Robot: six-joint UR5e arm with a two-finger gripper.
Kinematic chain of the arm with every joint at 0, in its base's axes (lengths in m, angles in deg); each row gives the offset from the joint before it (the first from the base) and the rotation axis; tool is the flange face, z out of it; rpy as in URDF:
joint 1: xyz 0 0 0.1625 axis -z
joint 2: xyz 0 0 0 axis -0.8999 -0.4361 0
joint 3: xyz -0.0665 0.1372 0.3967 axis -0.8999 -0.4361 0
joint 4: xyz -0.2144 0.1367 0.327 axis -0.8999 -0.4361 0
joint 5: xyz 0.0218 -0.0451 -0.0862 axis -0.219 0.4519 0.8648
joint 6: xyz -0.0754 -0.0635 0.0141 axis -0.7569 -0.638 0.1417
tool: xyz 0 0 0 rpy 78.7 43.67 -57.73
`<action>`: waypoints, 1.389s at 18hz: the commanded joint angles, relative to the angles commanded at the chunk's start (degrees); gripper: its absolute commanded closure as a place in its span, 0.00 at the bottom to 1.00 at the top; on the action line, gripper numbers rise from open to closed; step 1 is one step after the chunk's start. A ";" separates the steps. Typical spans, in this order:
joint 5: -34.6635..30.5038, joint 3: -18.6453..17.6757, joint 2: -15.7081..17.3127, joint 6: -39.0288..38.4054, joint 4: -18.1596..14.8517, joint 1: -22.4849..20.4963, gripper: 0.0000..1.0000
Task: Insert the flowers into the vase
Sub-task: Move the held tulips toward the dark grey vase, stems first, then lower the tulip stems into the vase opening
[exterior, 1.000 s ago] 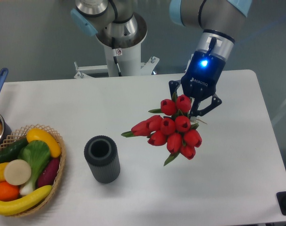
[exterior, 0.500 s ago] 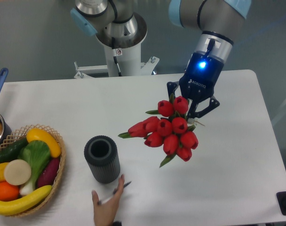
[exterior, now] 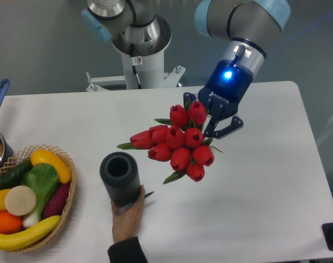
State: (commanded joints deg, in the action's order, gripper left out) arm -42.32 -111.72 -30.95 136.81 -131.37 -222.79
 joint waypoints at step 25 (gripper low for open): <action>18.99 -4.75 0.62 0.26 0.00 9.93 0.79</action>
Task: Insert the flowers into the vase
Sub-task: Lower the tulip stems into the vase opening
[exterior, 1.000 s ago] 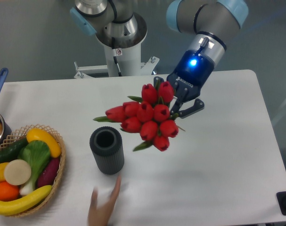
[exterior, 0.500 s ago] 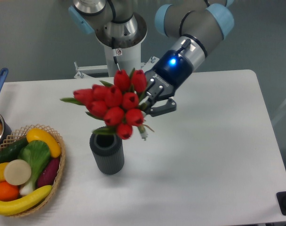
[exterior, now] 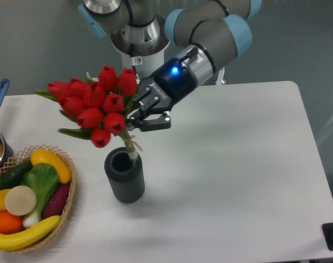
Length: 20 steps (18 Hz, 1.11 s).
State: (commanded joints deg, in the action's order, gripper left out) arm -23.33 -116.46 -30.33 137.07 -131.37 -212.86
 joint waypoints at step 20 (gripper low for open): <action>-0.35 -5.01 -3.69 3.78 0.00 0.00 0.79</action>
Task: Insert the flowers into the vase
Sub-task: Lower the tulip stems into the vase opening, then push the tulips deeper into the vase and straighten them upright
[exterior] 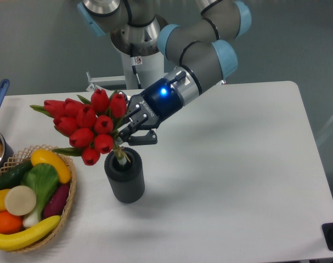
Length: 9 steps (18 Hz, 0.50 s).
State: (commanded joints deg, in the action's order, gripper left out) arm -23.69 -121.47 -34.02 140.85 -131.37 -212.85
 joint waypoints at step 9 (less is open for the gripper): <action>-0.35 -0.88 -4.22 3.77 0.00 -0.26 0.78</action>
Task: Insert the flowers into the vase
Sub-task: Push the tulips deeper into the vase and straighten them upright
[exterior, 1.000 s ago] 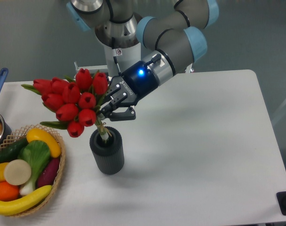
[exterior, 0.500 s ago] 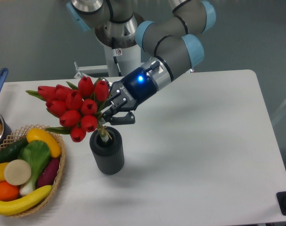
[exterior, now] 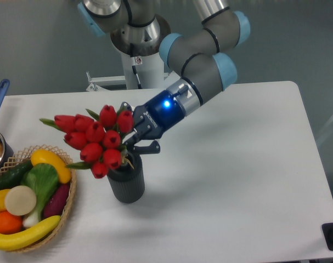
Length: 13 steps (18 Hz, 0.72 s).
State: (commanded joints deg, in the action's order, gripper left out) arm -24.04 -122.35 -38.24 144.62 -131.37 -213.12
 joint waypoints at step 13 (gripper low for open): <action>-0.44 -4.13 -0.79 4.40 0.00 0.09 0.78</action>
State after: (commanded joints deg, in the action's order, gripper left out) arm -24.48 -126.48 -39.04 149.02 -131.37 -213.03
